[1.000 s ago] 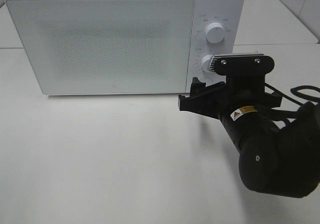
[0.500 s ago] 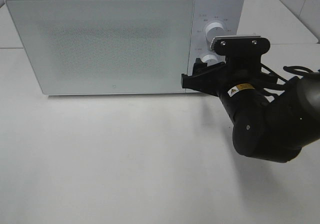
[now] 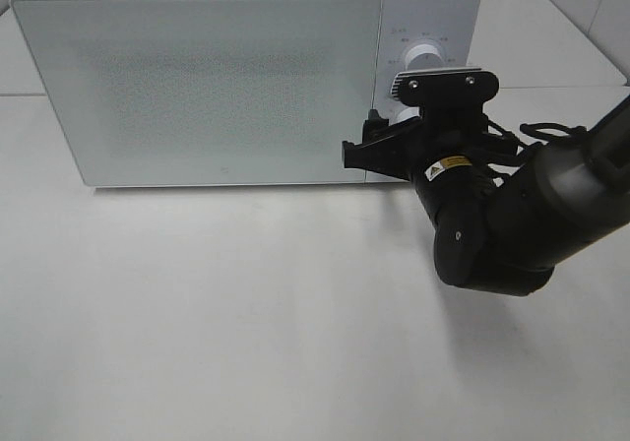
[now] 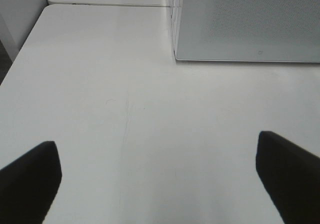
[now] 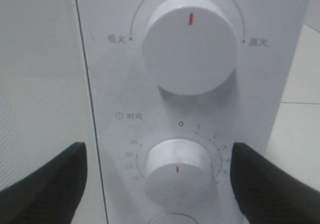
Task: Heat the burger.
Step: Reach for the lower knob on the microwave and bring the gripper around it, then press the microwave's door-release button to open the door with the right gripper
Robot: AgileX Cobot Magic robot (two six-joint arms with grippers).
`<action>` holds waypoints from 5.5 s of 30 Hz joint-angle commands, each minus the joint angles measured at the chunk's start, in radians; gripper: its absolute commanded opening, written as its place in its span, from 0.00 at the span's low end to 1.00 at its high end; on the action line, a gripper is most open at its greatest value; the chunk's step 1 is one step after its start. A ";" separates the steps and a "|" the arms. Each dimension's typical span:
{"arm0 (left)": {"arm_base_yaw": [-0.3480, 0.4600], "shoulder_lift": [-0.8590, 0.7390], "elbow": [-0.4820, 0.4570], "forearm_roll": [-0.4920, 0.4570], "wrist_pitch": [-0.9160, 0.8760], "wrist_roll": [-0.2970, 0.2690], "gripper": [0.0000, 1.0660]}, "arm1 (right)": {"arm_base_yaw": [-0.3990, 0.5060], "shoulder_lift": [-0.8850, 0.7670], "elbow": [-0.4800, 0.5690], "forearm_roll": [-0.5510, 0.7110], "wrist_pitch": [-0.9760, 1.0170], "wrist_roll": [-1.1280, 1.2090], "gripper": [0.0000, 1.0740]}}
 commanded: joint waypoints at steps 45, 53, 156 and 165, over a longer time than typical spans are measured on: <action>0.000 -0.020 0.004 -0.008 -0.006 0.000 0.92 | -0.039 0.039 -0.057 -0.064 -0.020 0.112 0.09; 0.000 -0.020 0.004 -0.008 -0.006 0.000 0.92 | -0.039 0.039 -0.057 -0.086 -0.040 0.309 0.09; 0.000 -0.020 0.004 -0.008 -0.006 0.000 0.92 | -0.035 -0.108 0.103 -0.265 0.130 1.557 0.68; 0.000 -0.020 0.004 -0.008 -0.006 0.000 0.92 | -0.039 -0.243 0.175 -0.361 0.348 1.282 0.68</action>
